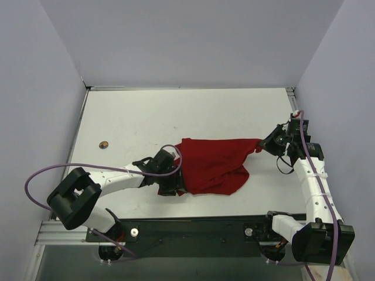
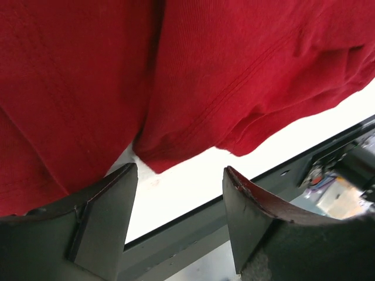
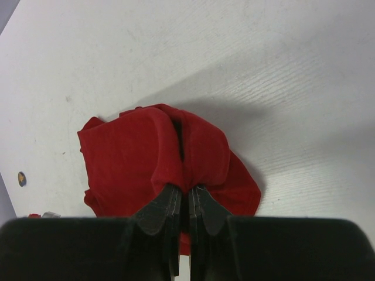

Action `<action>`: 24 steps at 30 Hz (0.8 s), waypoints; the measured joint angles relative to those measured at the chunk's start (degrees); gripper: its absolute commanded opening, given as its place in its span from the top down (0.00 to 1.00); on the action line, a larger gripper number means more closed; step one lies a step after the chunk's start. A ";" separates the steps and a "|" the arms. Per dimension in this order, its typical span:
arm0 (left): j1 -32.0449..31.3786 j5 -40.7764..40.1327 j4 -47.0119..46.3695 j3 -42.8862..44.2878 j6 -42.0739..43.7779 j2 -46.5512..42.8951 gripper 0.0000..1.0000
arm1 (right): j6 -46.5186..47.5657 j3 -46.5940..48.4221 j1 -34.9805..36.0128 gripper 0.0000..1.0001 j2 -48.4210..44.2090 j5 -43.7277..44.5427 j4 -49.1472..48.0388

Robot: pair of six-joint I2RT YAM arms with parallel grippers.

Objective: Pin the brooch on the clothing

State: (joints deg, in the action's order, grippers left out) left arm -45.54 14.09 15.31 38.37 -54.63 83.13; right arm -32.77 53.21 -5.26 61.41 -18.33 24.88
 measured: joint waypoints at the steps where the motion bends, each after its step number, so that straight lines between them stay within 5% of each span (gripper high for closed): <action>1: -0.07 -0.24 -0.52 -0.15 -0.81 0.00 0.32 | 0.07 0.00 -0.02 1.00 0.00 -0.02 0.00; 5: -0.15 -0.68 -4.24 -1.18 -4.11 0.72 0.46 | 0.28 0.00 -0.02 1.00 0.00 -0.22 0.00; 6: -0.17 -0.72 -5.66 -1.36 -4.90 1.33 0.65 | 0.28 -0.02 -0.02 1.00 0.00 -0.24 0.00; 10: -0.50 -1.77 -11.45 -1.55 -6.93 5.07 1.00 | 0.52 -0.09 -0.02 1.00 0.00 -0.55 0.02; 18: -0.52 -7.80 -5.49 4.28 -3.10 4.44 0.99 | 1.36 0.07 -0.02 1.00 0.00 -1.38 0.28; 22: 1.44 -11.82 4.63 16.74 3.10 -0.13 0.86 | 1.31 3.39 -0.02 1.00 0.04 -2.78 1.73; 24: 3.89 -12.87 9.03 24.59 6.40 -2.51 0.89 | 1.31 6.40 0.00 1.00 0.09 -3.48 2.32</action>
State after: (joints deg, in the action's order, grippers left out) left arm -41.65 1.21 24.34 62.96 -48.23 80.62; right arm -31.46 59.61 -5.26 61.49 -21.80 27.20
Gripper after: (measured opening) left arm 0.129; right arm 0.062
